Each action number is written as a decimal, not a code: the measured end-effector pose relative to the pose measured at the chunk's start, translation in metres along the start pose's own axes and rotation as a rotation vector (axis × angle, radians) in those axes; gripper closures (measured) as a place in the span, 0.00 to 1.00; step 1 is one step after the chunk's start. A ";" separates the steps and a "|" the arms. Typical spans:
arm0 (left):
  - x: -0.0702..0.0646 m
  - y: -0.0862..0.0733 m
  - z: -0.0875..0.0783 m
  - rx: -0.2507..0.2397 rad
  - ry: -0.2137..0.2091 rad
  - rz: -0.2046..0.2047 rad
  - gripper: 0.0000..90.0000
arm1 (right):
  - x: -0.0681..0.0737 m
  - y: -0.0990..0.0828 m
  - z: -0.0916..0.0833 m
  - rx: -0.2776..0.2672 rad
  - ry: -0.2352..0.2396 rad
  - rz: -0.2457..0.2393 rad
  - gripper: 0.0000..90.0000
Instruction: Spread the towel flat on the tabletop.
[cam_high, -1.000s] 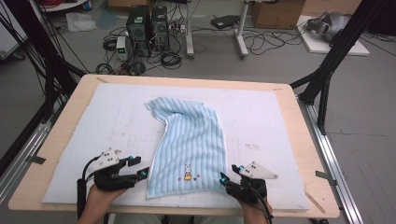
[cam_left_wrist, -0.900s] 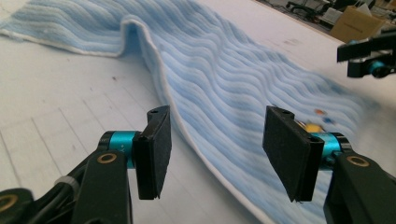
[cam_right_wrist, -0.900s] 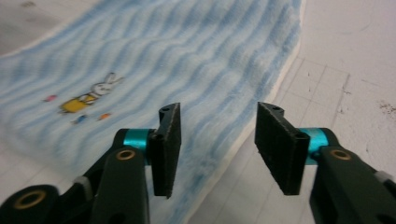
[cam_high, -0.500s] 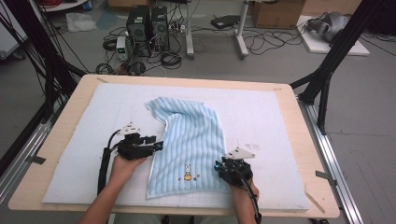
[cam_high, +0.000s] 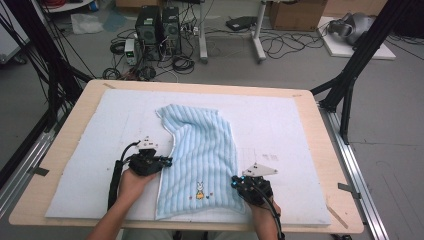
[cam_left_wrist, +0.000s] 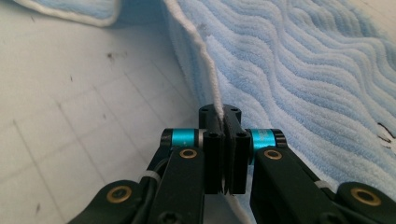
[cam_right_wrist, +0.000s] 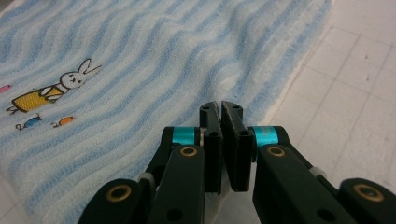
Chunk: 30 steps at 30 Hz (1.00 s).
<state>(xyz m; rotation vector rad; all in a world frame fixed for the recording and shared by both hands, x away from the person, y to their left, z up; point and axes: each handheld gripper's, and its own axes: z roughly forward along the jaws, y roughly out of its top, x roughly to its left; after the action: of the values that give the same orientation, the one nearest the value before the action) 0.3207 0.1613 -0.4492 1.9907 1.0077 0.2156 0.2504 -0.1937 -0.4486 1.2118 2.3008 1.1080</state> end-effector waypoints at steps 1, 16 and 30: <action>-0.001 -0.004 -0.003 -0.003 -0.015 -0.011 0.97 | 0.001 -0.001 -0.001 0.000 0.010 0.001 0.96; -0.002 -0.038 -0.050 -0.003 -0.088 -0.012 0.97 | 0.028 -0.015 -0.022 0.014 0.092 -0.079 0.96; 0.030 -0.034 -0.067 -0.158 -0.002 -0.087 0.50 | 0.008 0.018 -0.007 -0.112 -0.031 -0.003 0.66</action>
<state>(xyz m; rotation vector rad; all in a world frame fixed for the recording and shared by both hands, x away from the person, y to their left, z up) 0.2886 0.2350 -0.4411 1.8008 1.0408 0.2379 0.2516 -0.1844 -0.4305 1.1750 2.1852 1.1911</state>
